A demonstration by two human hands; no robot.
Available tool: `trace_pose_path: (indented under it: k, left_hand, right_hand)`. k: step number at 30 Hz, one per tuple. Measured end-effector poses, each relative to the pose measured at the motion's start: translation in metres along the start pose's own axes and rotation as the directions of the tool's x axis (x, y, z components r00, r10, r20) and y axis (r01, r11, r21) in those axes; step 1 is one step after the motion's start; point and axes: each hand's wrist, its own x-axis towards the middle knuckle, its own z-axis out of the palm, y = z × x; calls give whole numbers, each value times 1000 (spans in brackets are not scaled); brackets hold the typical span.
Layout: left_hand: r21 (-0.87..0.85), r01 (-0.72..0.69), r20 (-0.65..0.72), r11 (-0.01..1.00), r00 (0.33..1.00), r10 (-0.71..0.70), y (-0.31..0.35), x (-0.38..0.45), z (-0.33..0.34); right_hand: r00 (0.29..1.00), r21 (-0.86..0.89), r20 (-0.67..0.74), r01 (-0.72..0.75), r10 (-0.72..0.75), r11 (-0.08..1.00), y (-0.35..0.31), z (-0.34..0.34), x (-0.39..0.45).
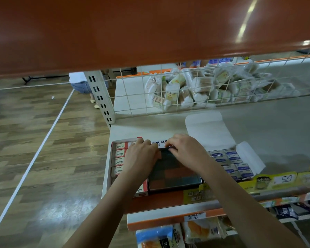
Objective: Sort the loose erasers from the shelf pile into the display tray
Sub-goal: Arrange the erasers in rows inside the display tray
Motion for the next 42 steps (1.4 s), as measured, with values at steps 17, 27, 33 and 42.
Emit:
trace_pose_path:
  k: [17,27,33,42]
  left_hand:
    - [-62,-339,-47,939,941,336,125,98,-48]
    - [-76,-555,-74,828,832,550,400,136,-46]
    - [-114,-585,8,803,808,589,496,165,-35]
    - [-160,-589,-5,792,803,596,608,253,-18]
  right_hand:
    - [879,-191,-176,-473,444,860,101,-104,-62]
    - [719,-218,-195,-695,667,685,285,-179,-227]
    - [633,-174,-185,-774,752,608,366,-200,-280]
    - [603,-82,-208,-795,770,601,498,-229,-315]
